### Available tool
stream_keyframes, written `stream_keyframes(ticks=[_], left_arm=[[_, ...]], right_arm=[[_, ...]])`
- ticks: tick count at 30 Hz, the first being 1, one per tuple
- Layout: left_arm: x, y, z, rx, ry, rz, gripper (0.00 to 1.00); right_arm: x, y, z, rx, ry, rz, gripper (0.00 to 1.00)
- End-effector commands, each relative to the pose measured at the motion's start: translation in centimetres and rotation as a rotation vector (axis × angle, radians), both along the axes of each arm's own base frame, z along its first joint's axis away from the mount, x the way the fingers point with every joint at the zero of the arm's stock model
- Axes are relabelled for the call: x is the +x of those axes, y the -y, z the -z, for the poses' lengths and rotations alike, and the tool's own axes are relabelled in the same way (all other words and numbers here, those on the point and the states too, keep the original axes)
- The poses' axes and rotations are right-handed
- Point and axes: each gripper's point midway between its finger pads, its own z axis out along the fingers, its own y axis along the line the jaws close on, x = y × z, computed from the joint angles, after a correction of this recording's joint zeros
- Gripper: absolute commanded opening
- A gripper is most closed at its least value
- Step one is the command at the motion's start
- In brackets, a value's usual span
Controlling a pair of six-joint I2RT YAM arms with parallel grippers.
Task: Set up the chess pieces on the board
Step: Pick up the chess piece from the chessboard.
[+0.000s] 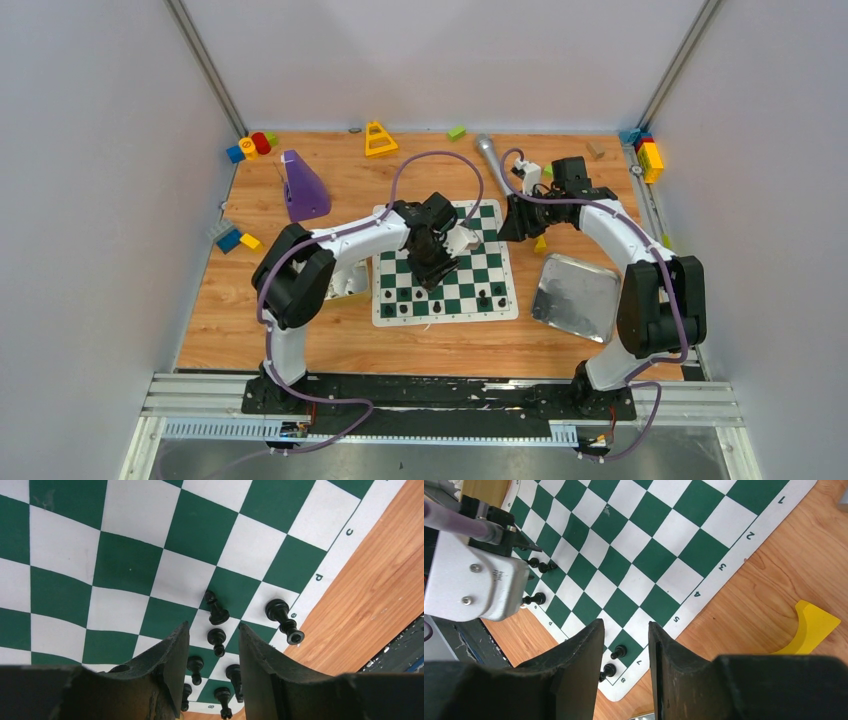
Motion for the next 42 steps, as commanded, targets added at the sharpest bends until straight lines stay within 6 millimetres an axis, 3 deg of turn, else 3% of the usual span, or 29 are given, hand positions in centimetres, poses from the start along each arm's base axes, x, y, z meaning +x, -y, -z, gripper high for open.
stream_keyframes(ticks=[1, 14, 32, 38, 42], left_arm=[[0.7, 1.0, -0.4, -0.008, 0.016, -0.008, 0.48], [-0.5, 1.4, 1.2, 0.018, -0.014, 0.013, 0.43], [-0.3, 1.4, 1.7, 0.036, 0.003, 0.023, 0.31], [0.0, 1.4, 0.7, 0.022, 0.031, 0.033, 0.25], [0.5, 1.8, -1.4, -0.03, 0.086, 0.057, 0.22]], right_arm=[[0.1, -0.3, -1.9, 0.04, 0.057, -0.013, 0.39], [-0.1, -0.4, -1.8, 0.043, 0.052, -0.015, 0.39], [-0.2, -0.5, -2.0, 0.049, 0.053, -0.02, 0.39], [-0.3, -0.8, -2.7, 0.07, 0.058, -0.028, 0.39], [-0.6, -1.4, -4.0, 0.119, 0.063, -0.051, 0.4]])
